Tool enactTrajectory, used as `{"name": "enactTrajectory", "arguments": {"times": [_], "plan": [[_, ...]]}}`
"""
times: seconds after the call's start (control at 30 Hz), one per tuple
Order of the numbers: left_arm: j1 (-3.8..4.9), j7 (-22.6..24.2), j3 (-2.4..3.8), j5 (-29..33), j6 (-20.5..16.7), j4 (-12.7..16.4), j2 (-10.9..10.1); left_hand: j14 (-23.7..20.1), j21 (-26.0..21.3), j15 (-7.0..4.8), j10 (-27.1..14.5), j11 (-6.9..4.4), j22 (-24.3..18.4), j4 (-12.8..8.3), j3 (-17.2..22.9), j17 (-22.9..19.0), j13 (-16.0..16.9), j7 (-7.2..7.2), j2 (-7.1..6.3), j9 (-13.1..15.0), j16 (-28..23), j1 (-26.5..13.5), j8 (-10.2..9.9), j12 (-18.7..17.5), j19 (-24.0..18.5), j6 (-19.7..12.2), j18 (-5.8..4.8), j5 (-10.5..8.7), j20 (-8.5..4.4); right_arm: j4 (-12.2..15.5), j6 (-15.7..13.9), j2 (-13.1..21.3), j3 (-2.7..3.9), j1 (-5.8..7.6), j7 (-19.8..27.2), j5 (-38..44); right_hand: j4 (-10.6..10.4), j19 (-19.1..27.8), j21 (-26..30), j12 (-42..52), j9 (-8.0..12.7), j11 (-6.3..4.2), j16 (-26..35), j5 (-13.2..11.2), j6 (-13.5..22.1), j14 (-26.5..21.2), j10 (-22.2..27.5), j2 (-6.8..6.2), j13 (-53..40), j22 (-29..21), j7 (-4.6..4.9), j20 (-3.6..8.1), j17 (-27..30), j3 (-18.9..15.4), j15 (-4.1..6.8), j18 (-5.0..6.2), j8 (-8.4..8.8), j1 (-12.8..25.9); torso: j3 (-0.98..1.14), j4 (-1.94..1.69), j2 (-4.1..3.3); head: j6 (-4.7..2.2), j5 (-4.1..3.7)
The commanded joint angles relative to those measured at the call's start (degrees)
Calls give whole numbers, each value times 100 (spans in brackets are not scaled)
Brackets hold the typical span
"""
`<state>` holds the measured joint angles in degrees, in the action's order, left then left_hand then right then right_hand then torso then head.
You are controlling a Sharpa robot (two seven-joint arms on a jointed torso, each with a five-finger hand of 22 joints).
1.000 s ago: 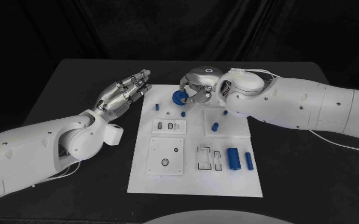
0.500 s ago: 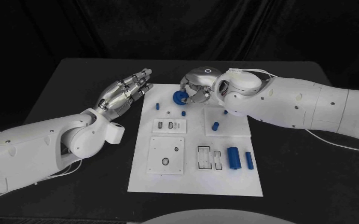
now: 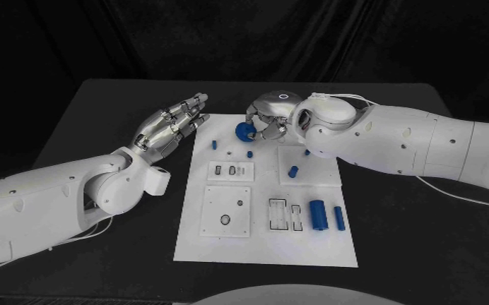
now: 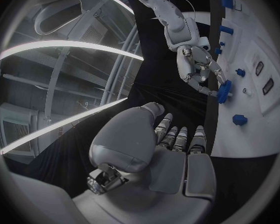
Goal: Assemble the parts on the task board
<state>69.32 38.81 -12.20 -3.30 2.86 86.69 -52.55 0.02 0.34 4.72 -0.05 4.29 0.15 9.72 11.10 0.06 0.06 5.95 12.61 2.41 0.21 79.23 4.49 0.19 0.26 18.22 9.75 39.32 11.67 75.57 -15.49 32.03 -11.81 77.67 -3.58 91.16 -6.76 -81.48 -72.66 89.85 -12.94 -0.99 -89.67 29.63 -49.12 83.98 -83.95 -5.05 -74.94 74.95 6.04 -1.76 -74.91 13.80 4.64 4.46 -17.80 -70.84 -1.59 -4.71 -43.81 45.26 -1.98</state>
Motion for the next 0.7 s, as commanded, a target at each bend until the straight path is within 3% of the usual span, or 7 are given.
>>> {"name": "enactTrajectory", "arguments": {"times": [0.03, 0.17, 0.43, 0.7], "plan": [[9, 448, 5, 0, 102, 5, 12, -2, -7, 30, 5, 32, 9, 0, 21, -6, -6, 25, -46, 6, -21, -26, 20, -19, 10, -11, 62, -13, 35, 4, 153, -5, -6, -31, -80, 53, 5, 18, 77, 15, -585, 55, 55, -25, 90, 572, -605, -34, -1506, 672, -114, -54, -1418, 41, -69, -22, 136, 23, 1, 2, 0, 0, 4], [9, 440, 5, 0, 110, 1, 13, -2, -7, 30, 5, 32, 9, 0, 21, -6, -6, 25, -46, 6, -21, -26, 20, -19, 10, -11, 62, -13, 35, -1, 206, -5, -6, -34, -76, 53, 7, 67, 183, 15, -533, 81, 98, -70, 352, 556, -605, -65, -1506, 641, -92, -84, -1375, 64, -94, -1, 313, 73, 1, 2, 2, -1, 7], [9, 423, 5, 0, 128, -4, 13, -2, -7, 38, 5, 39, 10, -1, 38, -6, -6, 32, -39, 6, -21, -31, 22, -19, 11, -9, 62, -16, 39, -2, 228, 10, -6, -38, -39, 53, 46, 156, 391, 15, -382, 89, 192, -487, 831, 517, -605, -73, -1506, 589, -96, -112, -1284, 66, -113, 37, 635, 124, -3, -1, 2, -8, 14], [9, 400, 5, 0, 138, -13, 15, -2, -7, 38, 5, 39, 10, -1, 38, -6, -6, 32, -39, 6, -21, -31, 22, -19, 11, -9, 62, -16, 39, 7, 161, 17, -6, -40, 37, 53, 70, 188, 486, 15, -297, 72, 234, -714, 1014, 500, -605, -34, -1506, 570, -123, -106, -1245, 51, -102, 53, 749, 130, -1, -2, 2, -3, 12]]}}
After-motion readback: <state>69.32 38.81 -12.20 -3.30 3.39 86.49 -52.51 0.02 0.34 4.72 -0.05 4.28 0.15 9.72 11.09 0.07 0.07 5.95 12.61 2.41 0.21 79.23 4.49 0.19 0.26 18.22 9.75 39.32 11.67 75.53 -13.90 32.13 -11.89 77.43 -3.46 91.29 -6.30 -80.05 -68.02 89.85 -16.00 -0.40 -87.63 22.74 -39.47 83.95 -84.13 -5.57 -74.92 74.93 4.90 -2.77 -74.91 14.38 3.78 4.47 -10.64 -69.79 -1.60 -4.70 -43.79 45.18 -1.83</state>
